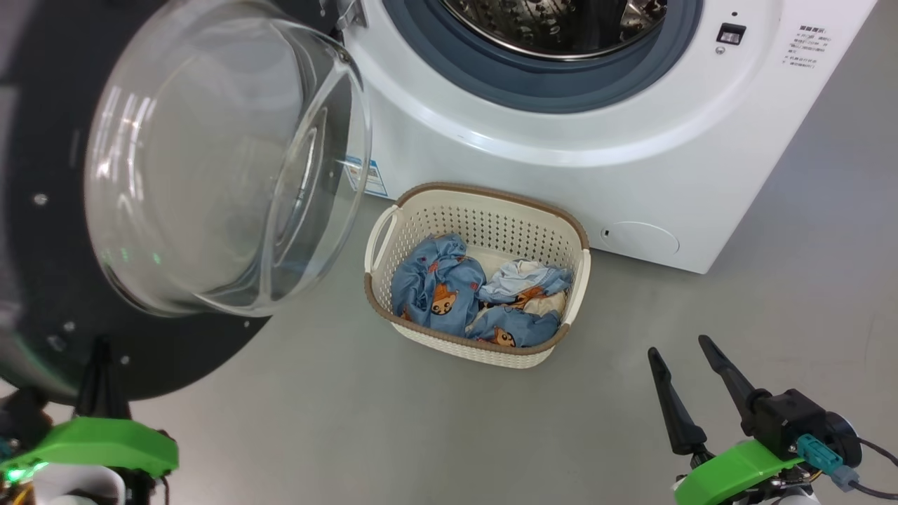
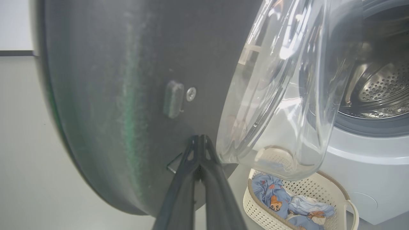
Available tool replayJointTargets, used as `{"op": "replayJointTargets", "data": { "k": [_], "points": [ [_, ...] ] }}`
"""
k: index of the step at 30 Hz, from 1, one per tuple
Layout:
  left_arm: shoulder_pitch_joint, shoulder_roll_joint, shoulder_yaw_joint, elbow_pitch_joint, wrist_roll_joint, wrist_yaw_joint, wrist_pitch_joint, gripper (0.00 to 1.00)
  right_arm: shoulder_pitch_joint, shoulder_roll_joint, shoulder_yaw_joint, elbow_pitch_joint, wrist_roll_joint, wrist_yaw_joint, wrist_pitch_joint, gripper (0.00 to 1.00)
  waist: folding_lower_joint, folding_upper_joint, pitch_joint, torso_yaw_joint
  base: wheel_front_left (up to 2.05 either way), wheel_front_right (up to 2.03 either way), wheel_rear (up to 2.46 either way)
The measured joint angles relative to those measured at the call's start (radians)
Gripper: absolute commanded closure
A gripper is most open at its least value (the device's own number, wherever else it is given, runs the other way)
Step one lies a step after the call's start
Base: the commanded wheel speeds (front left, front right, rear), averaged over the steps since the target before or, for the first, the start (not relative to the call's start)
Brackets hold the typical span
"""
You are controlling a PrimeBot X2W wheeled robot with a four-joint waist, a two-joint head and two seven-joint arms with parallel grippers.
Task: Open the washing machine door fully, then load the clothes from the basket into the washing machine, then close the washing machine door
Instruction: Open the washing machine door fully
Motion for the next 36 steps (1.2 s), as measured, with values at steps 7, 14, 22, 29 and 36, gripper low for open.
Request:
{"op": "replayJointTargets", "data": {
  "k": [7,14,22,29,36],
  "points": [
    [-0.078,0.016,0.063,0.127,-0.001,-0.062,-0.004,1.00,-0.032,-0.015,0.019,-0.014,0.000,0.000,0.010,0.00,0.0001,0.0000,0.023,-0.005,0.00,0.00,0.00],
    [-0.168,0.017,0.112,0.259,0.007,-0.113,-0.004,1.00,-0.038,-0.040,0.027,-0.024,-0.001,0.000,0.030,0.00,0.0000,0.0000,0.038,-0.005,0.00,0.00,0.00],
    [-0.241,0.022,0.184,0.386,0.030,-0.149,-0.004,1.00,-0.038,-0.042,0.040,-0.042,-0.001,0.000,0.046,0.00,0.0000,0.0000,0.044,-0.017,0.00,0.00,0.00],
    [-0.269,0.025,0.241,0.440,0.082,-0.175,-0.004,1.00,-0.038,-0.051,0.043,-0.056,-0.001,0.000,0.064,0.00,0.0001,0.0000,0.053,-0.024,0.00,0.00,0.00],
    [-0.275,0.011,0.299,0.444,0.133,-0.201,-0.004,1.00,-0.038,-0.047,0.050,-0.056,-0.001,0.000,0.063,0.00,0.0001,0.0000,0.046,-0.032,0.00,0.00,0.00]
  ]
}}
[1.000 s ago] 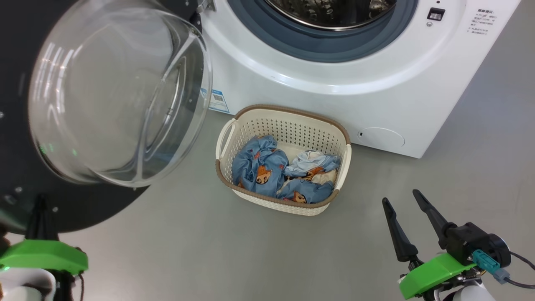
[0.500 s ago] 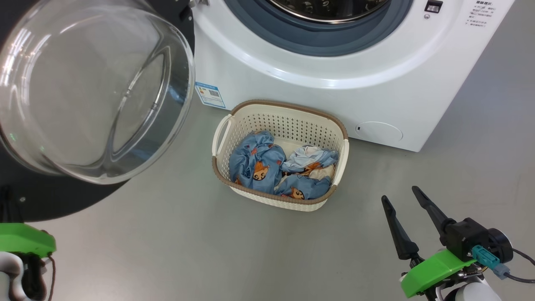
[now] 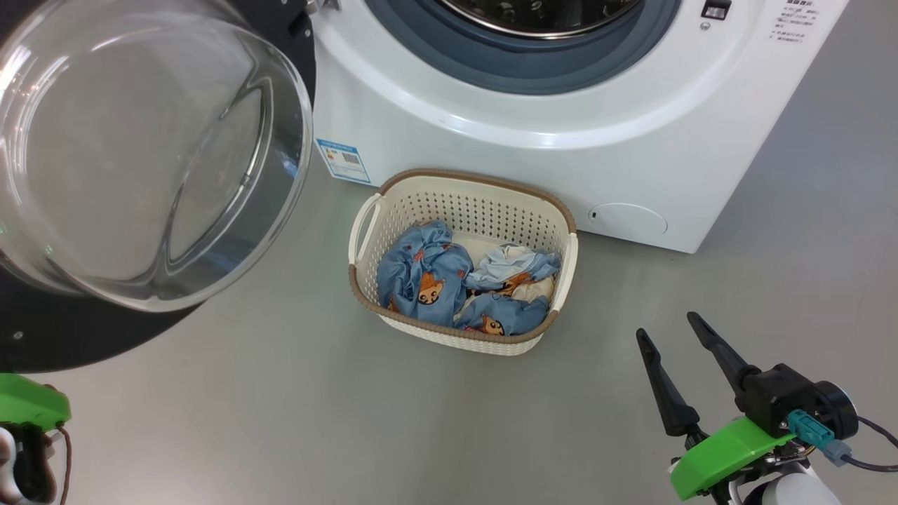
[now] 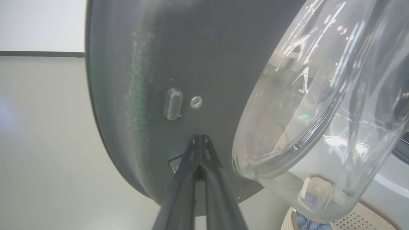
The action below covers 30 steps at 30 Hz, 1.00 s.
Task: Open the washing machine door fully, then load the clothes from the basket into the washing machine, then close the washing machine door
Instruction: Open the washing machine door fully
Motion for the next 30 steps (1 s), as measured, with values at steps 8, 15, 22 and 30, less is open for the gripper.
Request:
{"op": "replayJointTargets", "data": {
  "k": [8,15,22,30],
  "points": [
    [0.087,-0.057,0.060,-0.249,0.133,-0.027,-0.004,1.00,0.003,0.023,0.003,0.040,0.003,0.000,-0.033,0.00,0.0000,0.0000,-0.061,-0.043,0.00,0.00,0.00],
    [0.166,-0.095,0.036,-0.431,0.163,-0.035,-0.005,1.00,0.005,0.042,0.003,0.051,0.010,0.000,-0.052,0.00,0.0000,0.0000,-0.096,-0.080,0.00,0.00,0.00],
    [0.229,-0.095,-0.007,-0.597,0.190,-0.043,0.023,1.00,0.028,0.054,0.005,0.056,0.010,0.000,-0.060,0.00,0.0000,0.0000,-0.125,-0.130,0.00,0.00,0.00],
    [0.314,-0.109,-0.073,-0.701,0.203,-0.066,0.041,1.00,0.028,0.068,0.007,0.041,0.010,0.000,-0.062,0.00,0.0000,0.0000,-0.147,-0.188,0.00,0.00,0.00]
  ]
}}
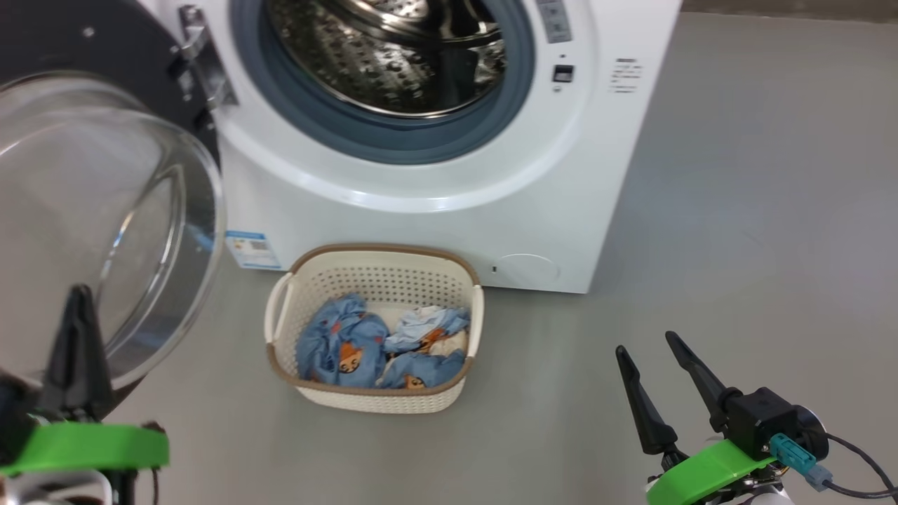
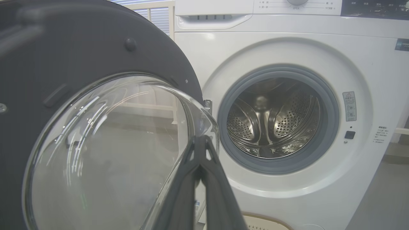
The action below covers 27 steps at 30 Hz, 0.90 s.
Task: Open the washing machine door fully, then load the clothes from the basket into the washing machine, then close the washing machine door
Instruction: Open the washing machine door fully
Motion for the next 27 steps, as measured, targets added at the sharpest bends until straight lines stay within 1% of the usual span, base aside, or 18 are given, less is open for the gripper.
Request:
{"op": "replayJointTargets", "data": {
  "k": [4,8,9,10,12,14,15,16,20,27],
  "points": [
    [0.057,-0.008,-0.020,-0.009,0.000,0.000,0.002,1.00,0.002,0.001,-0.001,-0.014,-0.002,0.000,-0.001,0.00,0.0000,0.0000,-0.007,-0.038,0.00,0.00,0.00],
    [0.101,-0.013,-0.034,-0.008,0.008,0.001,0.008,0.93,0.031,0.004,-0.006,-0.027,-0.001,0.000,-0.001,0.00,0.0000,0.0000,-0.017,-0.074,0.00,0.00,0.00],
    [0.112,-0.014,-0.037,-0.008,0.013,0.006,0.007,0.90,0.037,0.004,-0.007,-0.034,-0.001,0.000,-0.001,0.00,0.0000,0.0000,-0.020,-0.082,0.00,0.00,0.00],
    [0.122,-0.016,-0.040,-0.008,0.017,0.010,0.007,0.82,0.040,0.004,-0.008,-0.039,0.000,0.000,-0.001,0.00,0.0000,0.0000,-0.023,-0.091,0.00,0.00,0.00],
    [0.144,-0.019,-0.041,-0.009,0.020,0.023,0.007,0.58,0.041,0.005,-0.009,-0.052,0.000,0.000,-0.001,0.00,0.0000,0.0000,-0.030,-0.107,0.00,0.00,0.00],
    [0.172,-0.018,-0.042,-0.011,0.032,0.024,0.006,0.18,0.042,0.007,-0.012,-0.065,0.000,0.000,-0.001,0.00,0.0000,0.0000,-0.037,-0.123,0.00,0.00,0.00],
    [0.187,-0.018,-0.046,-0.012,0.038,0.024,0.006,0.02,0.045,0.007,-0.012,-0.072,0.000,0.000,-0.001,0.00,0.0000,0.0000,-0.041,-0.131,0.00,0.00,0.00],
    [0.203,-0.019,-0.049,-0.014,0.041,0.024,0.006,0.00,0.050,0.008,-0.012,-0.077,0.000,0.000,-0.001,0.00,0.0000,0.0000,-0.045,-0.138,0.00,0.00,0.00],
    [0.247,-0.032,-0.057,-0.023,0.048,0.041,0.006,0.00,0.064,0.010,-0.024,-0.087,0.000,0.000,-0.001,0.00,0.0000,0.0000,-0.058,-0.164,0.00,0.00,0.00],
    [0.291,-0.048,-0.065,-0.025,0.046,0.053,-0.003,0.00,0.082,0.011,-0.033,-0.104,0.000,0.000,-0.001,0.00,0.0000,0.0000,-0.074,-0.192,0.00,0.00,0.00]
  ]
}}
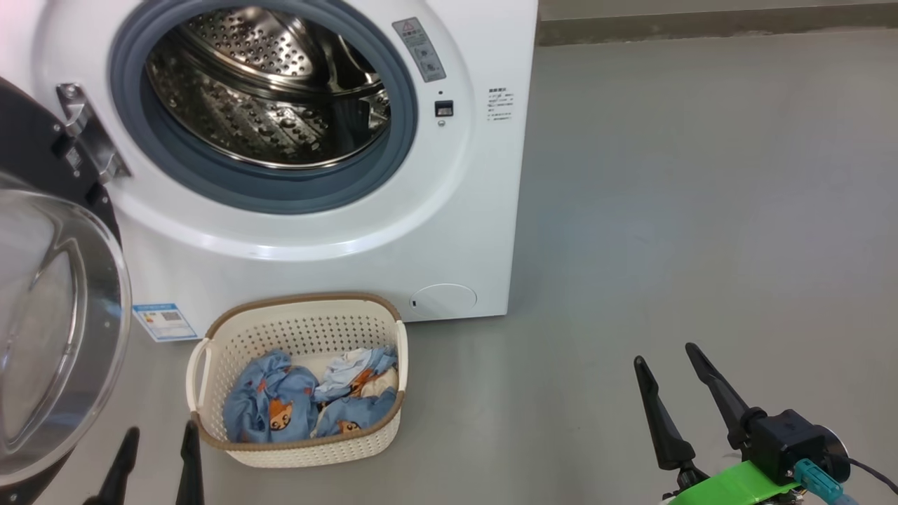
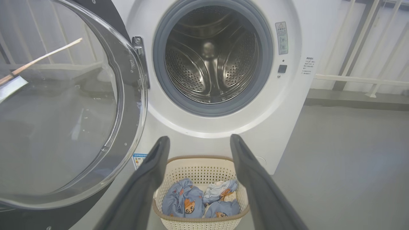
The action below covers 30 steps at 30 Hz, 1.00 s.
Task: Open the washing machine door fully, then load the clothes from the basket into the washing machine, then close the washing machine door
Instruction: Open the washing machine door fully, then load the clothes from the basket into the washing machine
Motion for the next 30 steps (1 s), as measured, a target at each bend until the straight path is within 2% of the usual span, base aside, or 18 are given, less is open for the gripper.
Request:
{"op": "replayJointTargets", "data": {
  "k": [12,30],
  "points": [
    [0.012,0.000,0.013,0.077,0.002,0.014,-0.026,0.00,0.031,0.002,-0.009,-0.005,-0.009,0.000,0.000,0.00,0.0000,0.0000,-0.014,-0.013,0.00,0.00,0.00],
    [0.008,0.000,0.024,0.085,0.007,0.013,-0.035,0.00,0.039,0.006,-0.026,-0.006,-0.009,0.000,0.000,0.00,0.0000,0.0000,-0.008,0.002,0.00,0.00,0.00]
  ]
}}
